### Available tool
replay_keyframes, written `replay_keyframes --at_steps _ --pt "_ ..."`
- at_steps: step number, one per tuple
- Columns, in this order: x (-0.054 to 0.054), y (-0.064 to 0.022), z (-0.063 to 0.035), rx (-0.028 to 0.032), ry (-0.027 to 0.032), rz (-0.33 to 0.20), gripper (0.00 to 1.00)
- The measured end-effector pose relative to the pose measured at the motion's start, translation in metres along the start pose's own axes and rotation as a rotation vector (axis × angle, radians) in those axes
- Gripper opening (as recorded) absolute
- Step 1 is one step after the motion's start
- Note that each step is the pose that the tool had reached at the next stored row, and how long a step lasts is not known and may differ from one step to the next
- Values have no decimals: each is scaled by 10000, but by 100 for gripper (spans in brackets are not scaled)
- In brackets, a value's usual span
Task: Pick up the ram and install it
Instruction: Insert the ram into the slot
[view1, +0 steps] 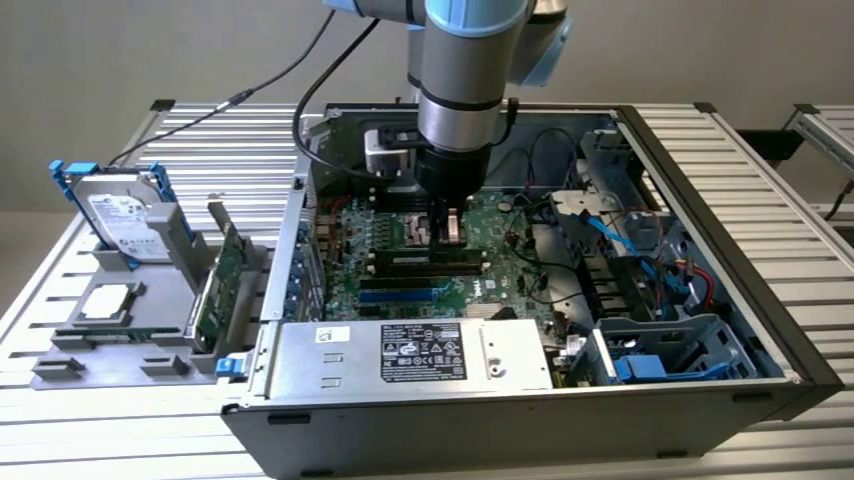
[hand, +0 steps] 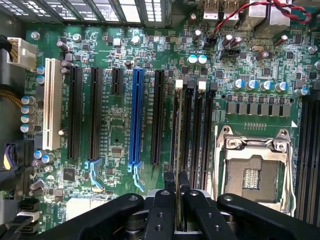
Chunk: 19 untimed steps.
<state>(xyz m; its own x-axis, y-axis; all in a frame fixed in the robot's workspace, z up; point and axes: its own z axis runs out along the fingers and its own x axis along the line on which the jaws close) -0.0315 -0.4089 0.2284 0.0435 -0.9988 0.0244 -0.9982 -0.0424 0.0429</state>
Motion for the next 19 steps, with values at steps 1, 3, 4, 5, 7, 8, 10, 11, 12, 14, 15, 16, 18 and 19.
replay_keyframes --at_steps 1,3,4,5,7,8,10,11,12,14,15,16,18,19 --pt "0 0 2 0 0 0 14" --pt "0 0 5 -1 0 0 14" --pt "-1 -1 22 -6 -1 -2 14" --pt "-1 -1 28 -12 -2 -22 14" --pt "1 -1 26 -12 -3 -27 14" --pt "2 -1 24 -12 -1 -29 14" --pt "5 -1 20 -13 0 -33 14" --pt "7 -1 18 -13 0 -36 14" --pt "8 0 15 -13 0 -37 14" --pt "13 0 9 -13 0 -42 14" --pt "17 0 5 -14 1 -43 14" --pt "20 1 3 -14 2 -45 14" --pt "23 1 4 -14 1 -56 14" --pt "23 1 5 -16 3 -62 14"
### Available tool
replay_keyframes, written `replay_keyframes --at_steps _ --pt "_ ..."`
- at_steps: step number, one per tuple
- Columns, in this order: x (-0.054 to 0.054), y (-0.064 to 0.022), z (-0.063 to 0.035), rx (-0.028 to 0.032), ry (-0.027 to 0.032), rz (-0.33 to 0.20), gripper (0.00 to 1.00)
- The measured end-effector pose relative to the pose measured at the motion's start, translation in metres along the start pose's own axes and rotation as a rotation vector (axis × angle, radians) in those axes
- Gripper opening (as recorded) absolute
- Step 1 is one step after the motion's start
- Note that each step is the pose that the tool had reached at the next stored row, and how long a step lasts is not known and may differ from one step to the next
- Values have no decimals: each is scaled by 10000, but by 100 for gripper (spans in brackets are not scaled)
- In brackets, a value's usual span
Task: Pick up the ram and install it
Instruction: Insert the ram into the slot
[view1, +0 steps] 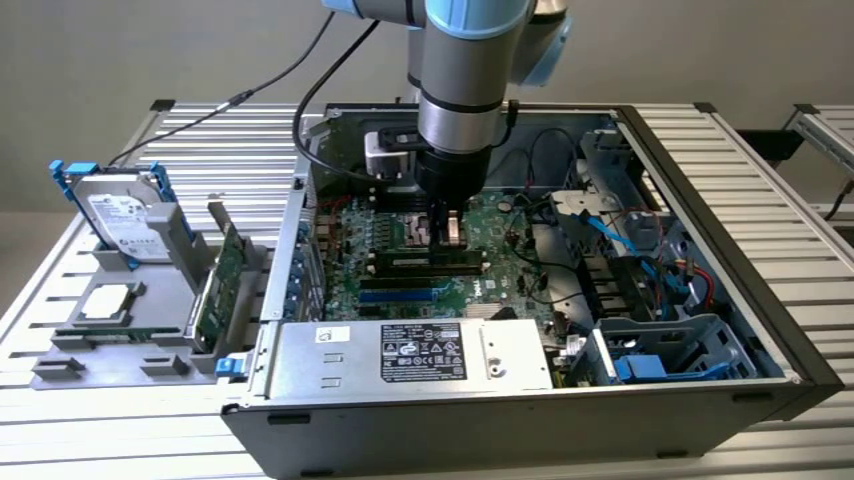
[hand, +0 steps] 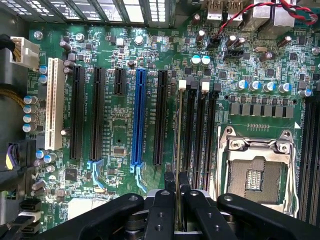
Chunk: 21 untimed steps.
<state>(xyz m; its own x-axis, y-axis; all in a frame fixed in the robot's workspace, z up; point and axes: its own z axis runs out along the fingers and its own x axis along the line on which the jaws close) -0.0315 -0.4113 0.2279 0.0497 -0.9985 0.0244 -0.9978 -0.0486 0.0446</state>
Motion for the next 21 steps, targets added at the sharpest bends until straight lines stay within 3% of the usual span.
replay_keyframes --at_steps 21 --pt "-17 -2 38 0 -3 27 14"
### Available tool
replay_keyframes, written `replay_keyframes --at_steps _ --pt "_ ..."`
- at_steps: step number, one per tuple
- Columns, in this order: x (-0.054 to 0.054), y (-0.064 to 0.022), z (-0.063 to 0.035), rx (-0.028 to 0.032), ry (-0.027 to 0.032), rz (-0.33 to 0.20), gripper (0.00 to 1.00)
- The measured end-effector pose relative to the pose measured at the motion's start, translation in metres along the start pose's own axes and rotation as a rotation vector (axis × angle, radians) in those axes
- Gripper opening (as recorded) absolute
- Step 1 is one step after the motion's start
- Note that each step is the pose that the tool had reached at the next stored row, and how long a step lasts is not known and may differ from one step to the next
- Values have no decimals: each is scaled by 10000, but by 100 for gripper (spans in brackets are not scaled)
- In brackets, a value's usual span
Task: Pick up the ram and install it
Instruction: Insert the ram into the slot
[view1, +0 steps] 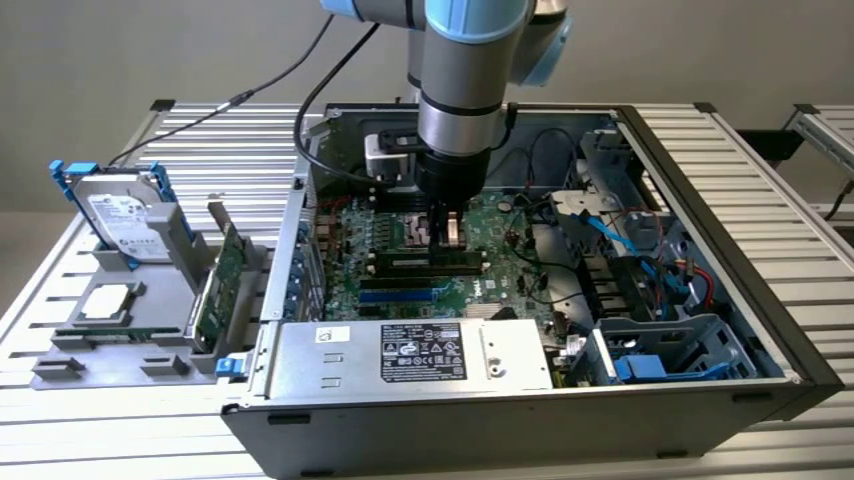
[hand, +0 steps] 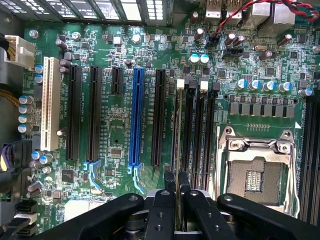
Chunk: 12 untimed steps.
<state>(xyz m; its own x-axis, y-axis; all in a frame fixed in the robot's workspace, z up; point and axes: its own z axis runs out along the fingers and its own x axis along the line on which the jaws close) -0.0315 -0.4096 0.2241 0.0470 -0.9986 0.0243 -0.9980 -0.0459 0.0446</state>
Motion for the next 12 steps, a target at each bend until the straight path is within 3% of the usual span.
replay_keyframes --at_steps 12 --pt "0 0 7 -7 -2 30 14"
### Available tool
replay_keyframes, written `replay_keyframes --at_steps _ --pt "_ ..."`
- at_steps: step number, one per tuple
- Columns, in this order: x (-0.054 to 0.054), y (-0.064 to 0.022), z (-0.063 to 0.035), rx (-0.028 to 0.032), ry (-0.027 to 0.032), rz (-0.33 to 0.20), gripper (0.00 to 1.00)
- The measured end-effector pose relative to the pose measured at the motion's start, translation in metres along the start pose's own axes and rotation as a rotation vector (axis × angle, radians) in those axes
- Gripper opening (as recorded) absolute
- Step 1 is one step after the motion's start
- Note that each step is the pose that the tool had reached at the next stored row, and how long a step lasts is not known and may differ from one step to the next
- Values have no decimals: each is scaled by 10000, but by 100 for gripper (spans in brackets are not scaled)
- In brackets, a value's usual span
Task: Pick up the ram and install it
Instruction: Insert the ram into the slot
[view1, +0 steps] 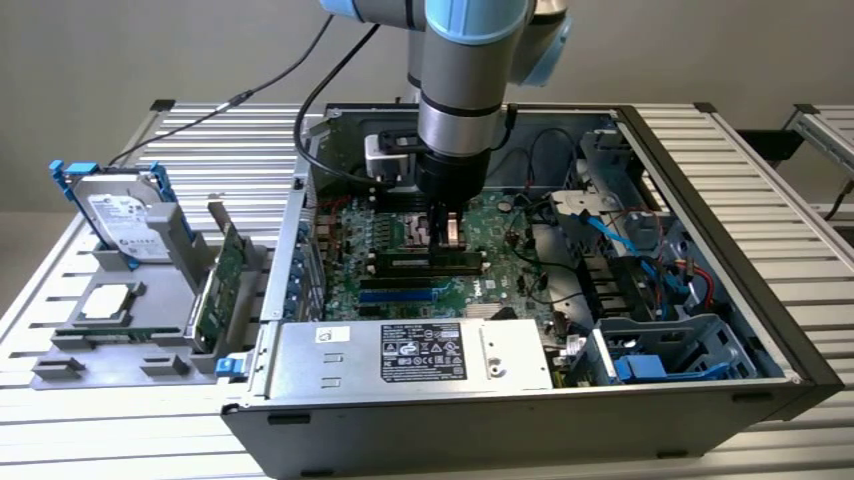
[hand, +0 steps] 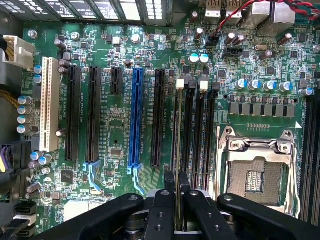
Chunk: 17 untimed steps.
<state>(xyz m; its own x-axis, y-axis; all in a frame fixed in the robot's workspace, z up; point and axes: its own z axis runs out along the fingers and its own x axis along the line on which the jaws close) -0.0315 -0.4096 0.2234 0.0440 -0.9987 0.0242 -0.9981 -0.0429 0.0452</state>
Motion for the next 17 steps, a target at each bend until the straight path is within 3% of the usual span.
replay_keyframes --at_steps 8,17 --pt "2 3 -78 0 0 -1 14" --pt "-1 2 -63 0 -1 9 14"
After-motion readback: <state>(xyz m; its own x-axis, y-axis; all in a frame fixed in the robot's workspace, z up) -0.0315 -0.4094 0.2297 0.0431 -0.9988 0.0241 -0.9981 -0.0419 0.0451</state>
